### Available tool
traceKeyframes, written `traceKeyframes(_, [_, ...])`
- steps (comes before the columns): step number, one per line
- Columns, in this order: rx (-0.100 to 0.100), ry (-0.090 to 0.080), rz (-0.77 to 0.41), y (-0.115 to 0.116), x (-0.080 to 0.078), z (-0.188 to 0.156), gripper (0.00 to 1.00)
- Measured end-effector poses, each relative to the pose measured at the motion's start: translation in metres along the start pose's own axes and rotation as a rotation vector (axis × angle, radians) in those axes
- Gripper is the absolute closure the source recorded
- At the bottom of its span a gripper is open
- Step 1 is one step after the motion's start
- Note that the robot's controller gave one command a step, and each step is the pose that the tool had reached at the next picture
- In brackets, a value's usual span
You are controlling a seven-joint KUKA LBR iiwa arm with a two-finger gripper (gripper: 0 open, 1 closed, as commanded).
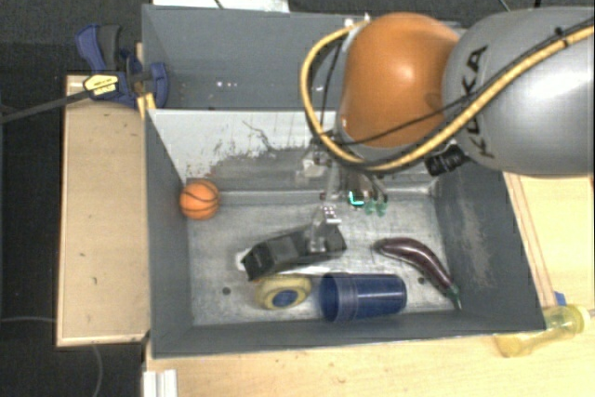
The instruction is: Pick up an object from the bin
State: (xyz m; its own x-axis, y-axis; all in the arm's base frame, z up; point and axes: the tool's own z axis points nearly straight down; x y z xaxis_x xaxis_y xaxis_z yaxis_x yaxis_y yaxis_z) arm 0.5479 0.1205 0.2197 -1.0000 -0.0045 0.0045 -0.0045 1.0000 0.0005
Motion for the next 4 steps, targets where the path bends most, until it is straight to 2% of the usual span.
traceKeyframes(1, [-0.001,-0.007,0.003,-0.001,-0.002,-0.004,0.00])
traceKeyframes(2, [-0.003,-0.015,0.007,-0.006,-0.007,0.041,0.00])
traceKeyframes(3, [-0.011,-0.021,-0.070,-0.022,0.002,0.140,1.00])
traceKeyframes(4, [-0.011,-0.021,-0.070,-0.022,0.002,0.140,1.00])
